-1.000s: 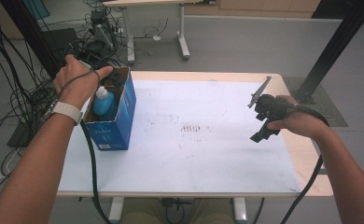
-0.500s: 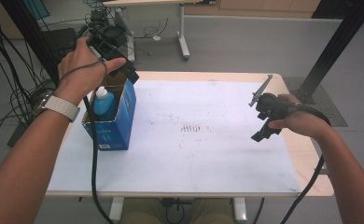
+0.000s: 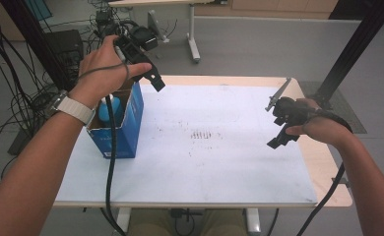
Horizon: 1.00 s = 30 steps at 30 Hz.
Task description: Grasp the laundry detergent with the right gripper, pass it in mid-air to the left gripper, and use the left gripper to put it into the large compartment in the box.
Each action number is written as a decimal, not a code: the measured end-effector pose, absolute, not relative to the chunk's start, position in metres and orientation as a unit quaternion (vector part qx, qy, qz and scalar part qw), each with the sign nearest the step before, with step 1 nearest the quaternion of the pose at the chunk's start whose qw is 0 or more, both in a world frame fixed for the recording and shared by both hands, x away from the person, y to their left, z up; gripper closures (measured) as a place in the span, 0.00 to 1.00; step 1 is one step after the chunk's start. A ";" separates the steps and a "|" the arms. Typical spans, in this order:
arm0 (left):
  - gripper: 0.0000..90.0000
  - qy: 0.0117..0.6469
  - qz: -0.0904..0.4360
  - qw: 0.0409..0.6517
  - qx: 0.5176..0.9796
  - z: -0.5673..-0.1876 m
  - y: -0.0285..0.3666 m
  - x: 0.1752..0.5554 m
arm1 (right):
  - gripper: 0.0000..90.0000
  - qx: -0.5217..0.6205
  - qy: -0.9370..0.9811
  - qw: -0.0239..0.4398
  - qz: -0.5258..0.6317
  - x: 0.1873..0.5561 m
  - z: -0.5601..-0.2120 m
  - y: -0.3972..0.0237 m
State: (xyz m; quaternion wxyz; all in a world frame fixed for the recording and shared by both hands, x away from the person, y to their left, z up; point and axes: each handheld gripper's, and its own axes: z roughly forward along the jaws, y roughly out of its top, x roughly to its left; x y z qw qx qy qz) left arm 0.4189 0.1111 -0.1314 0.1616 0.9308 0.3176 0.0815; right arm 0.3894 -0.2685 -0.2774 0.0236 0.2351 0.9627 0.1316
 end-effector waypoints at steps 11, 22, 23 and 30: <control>0.10 0.250 0.069 0.158 0.953 -0.145 0.083 0.416 | 0.07 0.239 0.962 0.021 0.131 0.389 -0.282 -0.268; 0.10 0.205 0.063 0.144 0.966 -0.160 0.067 0.409 | 0.07 0.239 0.962 0.023 0.132 0.388 -0.278 -0.269; 0.10 0.202 0.063 0.142 0.967 -0.162 0.066 0.409 | 0.07 0.239 0.962 0.024 0.132 0.388 -0.279 -0.269; 0.09 0.189 0.058 0.136 0.971 -0.170 0.060 0.404 | 0.07 0.239 0.962 0.024 0.132 0.387 -0.277 -0.269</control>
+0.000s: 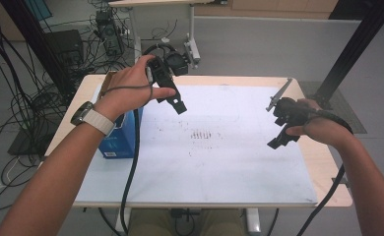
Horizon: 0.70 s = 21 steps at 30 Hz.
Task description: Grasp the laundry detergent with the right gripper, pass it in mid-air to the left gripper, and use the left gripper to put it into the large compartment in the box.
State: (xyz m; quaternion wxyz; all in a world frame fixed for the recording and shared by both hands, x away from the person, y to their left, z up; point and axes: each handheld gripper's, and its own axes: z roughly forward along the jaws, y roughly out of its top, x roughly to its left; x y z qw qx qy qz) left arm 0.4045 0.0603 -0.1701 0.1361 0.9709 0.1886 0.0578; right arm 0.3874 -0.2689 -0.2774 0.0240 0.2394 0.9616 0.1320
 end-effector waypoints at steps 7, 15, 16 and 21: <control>0.09 0.174 0.061 0.131 0.974 -0.176 0.056 0.401 | 0.07 0.239 0.962 0.026 0.132 0.387 -0.276 -0.268; 0.10 0.168 0.050 0.125 0.977 -0.185 0.053 0.401 | 0.07 0.238 0.961 0.027 0.135 0.387 -0.276 -0.266; 0.10 0.169 0.050 0.125 0.976 -0.187 0.053 0.401 | 0.07 0.239 0.961 0.026 0.134 0.388 -0.277 -0.266; 0.10 0.172 0.047 0.123 0.976 -0.191 0.053 0.403 | 0.07 0.238 0.962 0.023 0.135 0.388 -0.279 -0.266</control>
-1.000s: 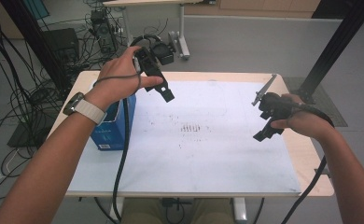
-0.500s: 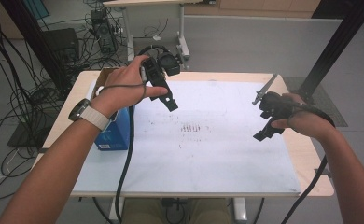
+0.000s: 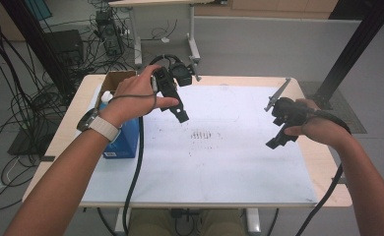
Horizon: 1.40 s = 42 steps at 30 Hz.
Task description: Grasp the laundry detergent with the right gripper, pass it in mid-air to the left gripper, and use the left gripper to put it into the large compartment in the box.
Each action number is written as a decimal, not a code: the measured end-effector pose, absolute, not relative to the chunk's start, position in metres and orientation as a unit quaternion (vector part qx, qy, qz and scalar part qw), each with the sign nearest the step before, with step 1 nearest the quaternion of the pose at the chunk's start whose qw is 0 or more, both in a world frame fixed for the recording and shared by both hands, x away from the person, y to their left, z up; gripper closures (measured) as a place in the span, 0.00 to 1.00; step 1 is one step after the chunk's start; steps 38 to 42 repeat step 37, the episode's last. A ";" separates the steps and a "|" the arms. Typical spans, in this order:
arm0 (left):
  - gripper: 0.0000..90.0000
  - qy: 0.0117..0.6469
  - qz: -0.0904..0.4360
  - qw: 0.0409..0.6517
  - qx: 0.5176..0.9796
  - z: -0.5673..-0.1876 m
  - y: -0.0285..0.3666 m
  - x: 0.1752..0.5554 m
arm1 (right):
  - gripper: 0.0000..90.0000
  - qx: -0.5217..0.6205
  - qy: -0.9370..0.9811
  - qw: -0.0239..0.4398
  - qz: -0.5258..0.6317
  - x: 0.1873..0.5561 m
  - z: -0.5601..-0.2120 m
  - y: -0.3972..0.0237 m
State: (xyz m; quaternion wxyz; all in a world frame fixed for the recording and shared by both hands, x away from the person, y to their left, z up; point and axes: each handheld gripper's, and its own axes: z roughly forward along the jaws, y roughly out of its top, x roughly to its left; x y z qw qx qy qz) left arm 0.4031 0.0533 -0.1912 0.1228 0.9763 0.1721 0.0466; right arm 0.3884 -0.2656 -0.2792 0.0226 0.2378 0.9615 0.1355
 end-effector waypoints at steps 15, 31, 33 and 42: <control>0.10 0.178 0.044 0.122 0.975 -0.197 0.053 0.406 | 0.07 0.237 0.962 0.017 0.137 0.392 -0.287 -0.264; 0.10 0.180 0.040 0.123 0.975 -0.202 0.052 0.408 | 0.07 0.236 0.962 0.017 0.140 0.391 -0.291 -0.265; 0.10 0.182 0.042 0.124 0.975 -0.202 0.052 0.408 | 0.07 0.237 0.961 0.017 0.140 0.390 -0.292 -0.266; 0.10 0.183 0.043 0.125 0.974 -0.202 0.053 0.408 | 0.07 0.238 0.961 0.018 0.141 0.389 -0.292 -0.267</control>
